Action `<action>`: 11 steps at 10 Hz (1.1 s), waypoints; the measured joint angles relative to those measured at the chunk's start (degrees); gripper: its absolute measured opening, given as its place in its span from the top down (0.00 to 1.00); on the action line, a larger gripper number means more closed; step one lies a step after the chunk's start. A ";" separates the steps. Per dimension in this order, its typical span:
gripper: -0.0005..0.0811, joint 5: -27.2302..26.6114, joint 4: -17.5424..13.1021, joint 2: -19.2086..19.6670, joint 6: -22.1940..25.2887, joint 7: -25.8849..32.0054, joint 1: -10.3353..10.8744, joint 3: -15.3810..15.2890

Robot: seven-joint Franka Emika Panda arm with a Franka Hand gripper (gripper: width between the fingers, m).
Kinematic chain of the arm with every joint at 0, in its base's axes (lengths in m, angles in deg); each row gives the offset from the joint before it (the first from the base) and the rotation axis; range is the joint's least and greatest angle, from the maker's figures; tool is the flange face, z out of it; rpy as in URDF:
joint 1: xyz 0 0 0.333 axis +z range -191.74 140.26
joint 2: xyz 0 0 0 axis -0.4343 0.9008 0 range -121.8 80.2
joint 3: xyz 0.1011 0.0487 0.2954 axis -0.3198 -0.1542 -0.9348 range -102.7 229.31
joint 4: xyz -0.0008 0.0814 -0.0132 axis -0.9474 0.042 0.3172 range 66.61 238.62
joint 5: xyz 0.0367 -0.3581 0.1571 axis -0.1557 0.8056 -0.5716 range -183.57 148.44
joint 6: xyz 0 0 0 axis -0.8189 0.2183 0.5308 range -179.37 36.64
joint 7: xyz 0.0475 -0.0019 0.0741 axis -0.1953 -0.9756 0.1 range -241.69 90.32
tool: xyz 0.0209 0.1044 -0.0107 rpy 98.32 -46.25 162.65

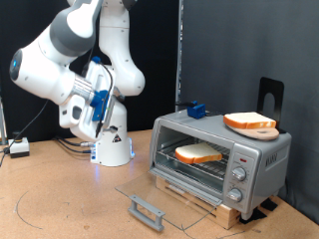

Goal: Make a piece of toast with the oven

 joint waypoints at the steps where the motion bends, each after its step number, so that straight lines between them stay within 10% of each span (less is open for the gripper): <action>1: 0.00 0.00 1.01 1.47 -3.74 0.08 0.04 -0.17; 11: 0.00 4.06 0.30 14.92 -11.57 -7.79 0.36 -0.63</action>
